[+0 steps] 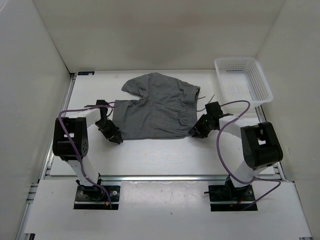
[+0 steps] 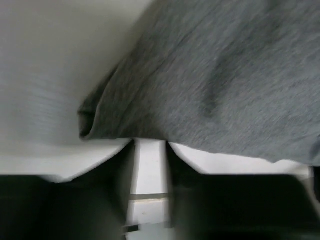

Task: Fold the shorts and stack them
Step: Flatten the shorts out

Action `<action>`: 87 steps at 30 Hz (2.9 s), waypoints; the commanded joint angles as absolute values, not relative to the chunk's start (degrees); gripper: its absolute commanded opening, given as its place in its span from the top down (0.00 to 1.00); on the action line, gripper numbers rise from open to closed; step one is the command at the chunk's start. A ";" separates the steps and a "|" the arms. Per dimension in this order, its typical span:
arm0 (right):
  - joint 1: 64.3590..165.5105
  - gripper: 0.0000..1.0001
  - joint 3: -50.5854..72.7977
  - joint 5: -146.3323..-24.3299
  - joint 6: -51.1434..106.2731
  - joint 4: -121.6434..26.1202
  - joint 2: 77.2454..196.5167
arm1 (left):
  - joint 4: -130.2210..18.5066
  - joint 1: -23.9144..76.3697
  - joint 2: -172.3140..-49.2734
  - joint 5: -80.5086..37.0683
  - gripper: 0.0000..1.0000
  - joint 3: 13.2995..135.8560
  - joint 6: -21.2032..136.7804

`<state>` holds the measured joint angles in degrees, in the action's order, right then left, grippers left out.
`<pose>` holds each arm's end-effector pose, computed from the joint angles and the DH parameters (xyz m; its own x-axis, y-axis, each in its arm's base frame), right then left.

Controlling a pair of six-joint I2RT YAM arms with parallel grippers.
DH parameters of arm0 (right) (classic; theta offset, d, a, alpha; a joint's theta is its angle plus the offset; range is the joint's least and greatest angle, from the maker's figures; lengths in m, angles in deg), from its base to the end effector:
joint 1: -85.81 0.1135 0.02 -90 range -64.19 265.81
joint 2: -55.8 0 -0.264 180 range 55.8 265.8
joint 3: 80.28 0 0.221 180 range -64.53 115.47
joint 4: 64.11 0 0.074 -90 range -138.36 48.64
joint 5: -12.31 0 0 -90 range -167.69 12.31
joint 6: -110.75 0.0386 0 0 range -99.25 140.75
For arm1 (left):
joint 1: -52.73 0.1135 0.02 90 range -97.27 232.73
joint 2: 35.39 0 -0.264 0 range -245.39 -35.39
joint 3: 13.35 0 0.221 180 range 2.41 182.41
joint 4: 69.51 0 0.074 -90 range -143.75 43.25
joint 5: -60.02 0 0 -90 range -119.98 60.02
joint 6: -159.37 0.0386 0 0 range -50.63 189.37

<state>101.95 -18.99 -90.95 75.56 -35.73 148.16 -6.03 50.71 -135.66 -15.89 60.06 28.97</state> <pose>0.2635 0.0855 0.1671 -0.7894 0.5997 -0.1315 0.4556 0.7158 0.5292 0.2631 -0.0187 0.1620 -0.7823 -0.6014 0.1623 -0.6228 0.7611 -0.1815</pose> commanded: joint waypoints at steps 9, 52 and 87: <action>101.72 1.00 -1.00 -76.38 66.02 -24.81 148.97 | -7.62 54.13 -133.66 -16.45 0.90 66.38 32.18; 94.25 0.30 -29.55 -83.76 76.38 -33.15 130.85 | -9.90 42.00 -133.21 -18.82 0.90 60.58 26.39; 87.30 0.03 -17.85 -83.30 57.83 -7.04 129.56 | -3.92 40.33 -123.37 -18.64 0.90 62.44 27.79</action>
<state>87.33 -18.46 -79.97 55.84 -4.61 134.26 -1.46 40.65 -127.70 -16.90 60.32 27.33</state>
